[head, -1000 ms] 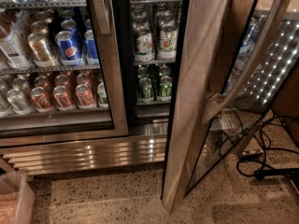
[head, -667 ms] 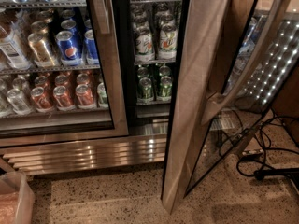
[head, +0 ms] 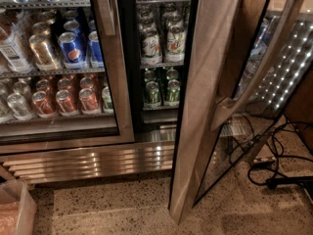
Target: Open right fridge door
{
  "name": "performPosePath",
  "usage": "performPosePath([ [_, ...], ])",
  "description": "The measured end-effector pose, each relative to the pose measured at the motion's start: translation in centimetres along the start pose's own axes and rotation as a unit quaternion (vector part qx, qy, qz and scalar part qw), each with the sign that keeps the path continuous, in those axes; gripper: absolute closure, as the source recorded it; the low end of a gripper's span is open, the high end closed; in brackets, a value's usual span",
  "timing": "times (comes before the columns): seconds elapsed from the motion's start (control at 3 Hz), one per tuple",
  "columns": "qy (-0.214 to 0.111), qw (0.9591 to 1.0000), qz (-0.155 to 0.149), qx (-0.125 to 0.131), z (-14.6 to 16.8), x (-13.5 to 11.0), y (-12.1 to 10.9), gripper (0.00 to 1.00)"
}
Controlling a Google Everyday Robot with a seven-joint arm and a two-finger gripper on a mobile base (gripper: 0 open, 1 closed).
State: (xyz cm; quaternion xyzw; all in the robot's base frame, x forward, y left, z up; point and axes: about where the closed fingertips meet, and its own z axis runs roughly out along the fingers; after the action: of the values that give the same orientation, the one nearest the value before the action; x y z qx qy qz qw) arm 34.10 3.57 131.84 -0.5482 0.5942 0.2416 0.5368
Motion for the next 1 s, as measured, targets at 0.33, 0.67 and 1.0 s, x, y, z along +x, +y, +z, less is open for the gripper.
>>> performPosePath([
  [0.33, 0.000, 1.0000, 0.000, 0.000, 0.00, 0.00, 0.00, 0.00],
  [0.67, 0.000, 1.0000, 0.000, 0.000, 0.00, 0.00, 0.00, 0.00],
  [1.0, 0.000, 1.0000, 0.000, 0.000, 0.00, 0.00, 0.00, 0.00],
])
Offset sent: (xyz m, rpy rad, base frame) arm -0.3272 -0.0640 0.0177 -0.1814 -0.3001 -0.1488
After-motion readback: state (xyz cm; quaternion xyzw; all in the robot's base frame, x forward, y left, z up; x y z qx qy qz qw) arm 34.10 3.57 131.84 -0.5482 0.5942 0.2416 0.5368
